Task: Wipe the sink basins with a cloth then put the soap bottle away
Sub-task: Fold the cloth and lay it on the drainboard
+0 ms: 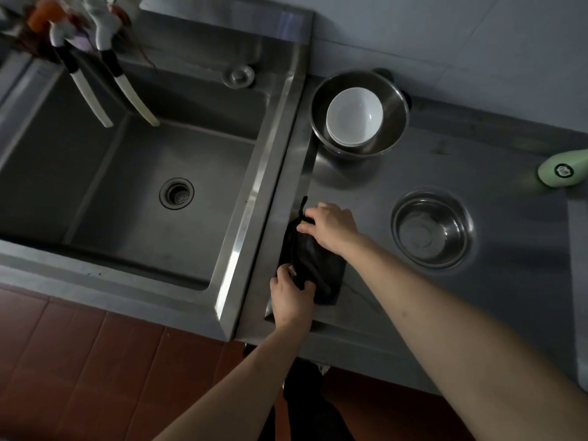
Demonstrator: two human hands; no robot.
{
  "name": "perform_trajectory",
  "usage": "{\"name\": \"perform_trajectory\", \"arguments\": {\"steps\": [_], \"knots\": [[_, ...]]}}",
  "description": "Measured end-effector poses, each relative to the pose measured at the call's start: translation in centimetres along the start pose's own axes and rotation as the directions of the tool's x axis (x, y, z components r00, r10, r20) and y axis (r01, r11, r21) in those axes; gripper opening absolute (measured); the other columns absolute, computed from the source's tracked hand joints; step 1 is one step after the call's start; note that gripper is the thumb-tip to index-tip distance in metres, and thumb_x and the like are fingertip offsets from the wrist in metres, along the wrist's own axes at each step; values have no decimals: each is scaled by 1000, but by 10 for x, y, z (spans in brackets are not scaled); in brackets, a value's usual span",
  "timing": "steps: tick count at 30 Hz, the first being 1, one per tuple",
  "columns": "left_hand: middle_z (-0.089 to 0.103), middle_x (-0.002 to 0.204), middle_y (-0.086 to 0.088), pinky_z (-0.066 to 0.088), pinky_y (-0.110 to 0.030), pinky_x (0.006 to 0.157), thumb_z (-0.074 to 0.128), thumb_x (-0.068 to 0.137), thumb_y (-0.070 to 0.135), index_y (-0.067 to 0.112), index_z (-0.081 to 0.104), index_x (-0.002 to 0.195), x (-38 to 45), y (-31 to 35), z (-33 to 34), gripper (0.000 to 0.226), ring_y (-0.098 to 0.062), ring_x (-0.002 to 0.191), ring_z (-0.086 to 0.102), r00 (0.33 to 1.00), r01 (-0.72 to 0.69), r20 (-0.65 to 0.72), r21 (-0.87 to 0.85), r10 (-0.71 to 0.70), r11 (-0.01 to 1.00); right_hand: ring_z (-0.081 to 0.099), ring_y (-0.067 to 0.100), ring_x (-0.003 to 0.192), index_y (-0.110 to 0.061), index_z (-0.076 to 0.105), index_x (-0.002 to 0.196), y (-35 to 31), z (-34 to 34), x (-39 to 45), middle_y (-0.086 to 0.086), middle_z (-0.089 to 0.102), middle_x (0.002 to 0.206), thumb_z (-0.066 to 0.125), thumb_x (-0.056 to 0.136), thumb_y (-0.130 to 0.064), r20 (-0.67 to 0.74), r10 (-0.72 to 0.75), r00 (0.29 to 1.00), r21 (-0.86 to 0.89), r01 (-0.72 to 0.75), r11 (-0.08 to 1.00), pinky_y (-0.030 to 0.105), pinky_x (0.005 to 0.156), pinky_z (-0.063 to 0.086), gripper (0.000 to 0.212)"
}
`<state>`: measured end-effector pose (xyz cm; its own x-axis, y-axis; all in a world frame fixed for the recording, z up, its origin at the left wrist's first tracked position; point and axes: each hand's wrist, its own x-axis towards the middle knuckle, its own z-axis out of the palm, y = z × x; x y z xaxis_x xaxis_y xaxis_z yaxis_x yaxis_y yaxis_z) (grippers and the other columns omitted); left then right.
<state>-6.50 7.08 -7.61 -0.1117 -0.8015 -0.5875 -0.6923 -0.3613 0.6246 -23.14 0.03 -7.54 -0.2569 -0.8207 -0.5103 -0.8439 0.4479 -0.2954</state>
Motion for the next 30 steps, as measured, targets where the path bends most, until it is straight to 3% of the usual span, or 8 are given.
{"name": "perform_trajectory", "arguments": {"steps": [8, 14, 16, 18, 20, 23, 26, 30], "knots": [[65, 112, -7, 55, -48, 89, 43, 95, 9, 26, 51, 127, 0, -18, -10, 37, -31, 100, 63, 991, 82, -98, -99, -92, 992, 53, 28, 124, -32, 57, 128, 11, 11, 8, 2, 57, 129, 63, 94, -58, -29, -5, 1000, 81, 7, 997, 45, 97, 42, 43], [66, 110, -5, 54, -43, 83, 47, 100, 13, 31, 51, 118, 2, -28, -20, 26, -28, 98, 63, 989, 34, -134, -168, -57, 985, 57, 31, 125, -23, 53, 139, 27, 15, 6, 7, 57, 138, 68, 95, -49, 35, 46, 998, 111, -50, 993, 47, 102, 47, 52], [63, 105, -3, 46, -35, 77, 56, 100, 26, 29, 53, 108, -1, -30, -19, 9, -26, 97, 61, 994, -33, -103, -106, 22, 994, 59, 31, 121, -20, 53, 138, 31, 18, 4, 7, 60, 136, 67, 96, -50, 35, 66, 997, 130, -70, 989, 45, 99, 48, 52], [54, 108, 1, 40, -30, 79, 71, 90, 40, 27, 53, 113, -4, -32, -16, 32, -18, 96, 56, 997, -74, -19, -8, 74, 997, 60, 31, 119, -17, 55, 136, 35, 22, -1, 8, 63, 133, 65, 97, -51, 30, 96, 995, 143, -99, 985, 43, 97, 49, 52], [50, 113, 2, 40, -28, 81, 79, 83, 35, 23, 53, 121, -4, -32, -14, 47, -16, 96, 52, 995, -98, 14, 76, 98, 992, 61, 32, 117, -13, 58, 132, 41, 25, -9, 10, 64, 130, 61, 99, -52, 10, 128, 992, 121, -128, 984, 42, 96, 50, 51], [55, 114, -1, 39, -28, 80, 70, 90, 17, 19, 58, 121, 4, -30, -16, 34, -25, 101, 58, 986, -164, -7, 167, 167, 972, 62, 33, 111, -11, 63, 119, 55, 33, -29, 11, 67, 120, 56, 100, -55, -49, 177, 983, 70, -173, 982, 43, 93, 50, 49], [60, 112, -3, 44, -30, 83, 61, 92, 11, 19, 63, 119, 17, -18, -20, 28, -26, 101, 60, 968, -243, -21, 167, 250, 956, 62, 35, 108, -8, 61, 114, 70, 43, -54, 13, 66, 114, 59, 101, -50, -107, 269, 957, 226, -240, 944, 40, 87, 48, 45], [65, 113, -3, 52, -36, 89, 57, 90, 8, 28, 64, 117, 44, 1, -21, 34, -24, 102, 63, 964, -265, -10, 91, 267, 960, 64, 36, 107, -7, 58, 118, 81, 62, -82, 17, 68, 114, 65, 99, -44, -77, 446, 892, 526, -343, 778, 36, 79, 43, 43]]}}
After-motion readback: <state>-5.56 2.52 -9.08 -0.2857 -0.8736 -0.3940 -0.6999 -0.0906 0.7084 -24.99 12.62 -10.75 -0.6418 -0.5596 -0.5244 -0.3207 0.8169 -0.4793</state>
